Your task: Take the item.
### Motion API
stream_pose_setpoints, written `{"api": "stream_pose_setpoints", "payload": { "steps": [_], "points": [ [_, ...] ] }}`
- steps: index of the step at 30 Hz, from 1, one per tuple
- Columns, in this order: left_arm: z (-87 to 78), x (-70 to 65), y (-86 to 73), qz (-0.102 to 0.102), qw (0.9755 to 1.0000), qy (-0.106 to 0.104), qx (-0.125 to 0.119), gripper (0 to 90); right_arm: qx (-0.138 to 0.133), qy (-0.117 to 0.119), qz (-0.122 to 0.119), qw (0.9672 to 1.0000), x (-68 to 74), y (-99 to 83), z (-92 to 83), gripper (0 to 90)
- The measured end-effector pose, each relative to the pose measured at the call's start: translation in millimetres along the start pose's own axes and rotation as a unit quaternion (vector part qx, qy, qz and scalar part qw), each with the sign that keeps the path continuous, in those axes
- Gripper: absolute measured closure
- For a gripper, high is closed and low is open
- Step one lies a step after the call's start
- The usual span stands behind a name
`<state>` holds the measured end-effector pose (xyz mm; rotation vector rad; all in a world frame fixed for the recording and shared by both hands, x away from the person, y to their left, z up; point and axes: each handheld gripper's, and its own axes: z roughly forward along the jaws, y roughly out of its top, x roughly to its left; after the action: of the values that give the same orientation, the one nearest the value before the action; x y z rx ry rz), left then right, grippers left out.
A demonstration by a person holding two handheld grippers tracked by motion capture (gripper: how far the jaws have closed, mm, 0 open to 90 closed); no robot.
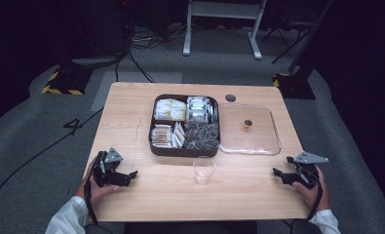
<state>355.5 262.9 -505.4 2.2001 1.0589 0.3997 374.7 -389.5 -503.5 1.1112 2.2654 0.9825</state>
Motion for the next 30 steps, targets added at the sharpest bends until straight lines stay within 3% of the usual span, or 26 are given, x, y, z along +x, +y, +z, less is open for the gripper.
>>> {"api": "stream_pose_setpoints", "payload": {
  "steps": [9, 11, 12, 14, 15, 17, 22, 30],
  "points": [
    [0.8, 3.3, 1.6, 0.012, 0.9998, -0.016, 0.005, 4.3, 0.0, -0.001, -0.001, 1.0, 0.2, -0.2, -0.5, 17.6],
    [-0.7, 4.5, 1.4, 0.023, 0.9995, -0.02, 0.007, 5.3, 0.0, -0.001, -0.001, 1.0, 0.1, -0.2, -0.4, 17.6],
    [-2.1, 4.9, 1.1, 0.021, 0.9994, -0.027, 0.003, 7.3, 0.0, -0.001, -0.001, 1.0, 0.0, -0.3, -0.4, 17.7],
    [-5.0, 6.3, 0.9, 0.027, 0.9987, -0.044, -0.005, 20.4, 0.0, -0.001, -0.002, 1.0, 0.1, -0.3, -0.5, 17.8],
    [-5.8, 6.6, 1.0, 0.027, 0.9985, -0.049, -0.004, 21.7, 0.0, -0.001, -0.001, 1.0, 0.3, -0.3, -0.6, 17.9],
    [-7.1, 7.3, 2.7, 0.029, 0.9984, -0.049, 0.002, 16.1, 0.0, 0.0, -0.002, 1.0, 0.1, -0.3, -0.5, 18.0],
    [-18.0, 10.2, 11.2, 0.038, 0.9981, -0.044, -0.019, 18.1, 0.0, 0.001, -0.001, 1.0, -0.1, -0.2, -0.4, 18.0],
    [-23.9, 8.3, 33.6, 0.052, 0.9974, -0.043, -0.022, 19.1, 0.0, 0.002, -0.003, 1.0, 0.4, -0.3, -0.5, 18.1]
  ]
}}
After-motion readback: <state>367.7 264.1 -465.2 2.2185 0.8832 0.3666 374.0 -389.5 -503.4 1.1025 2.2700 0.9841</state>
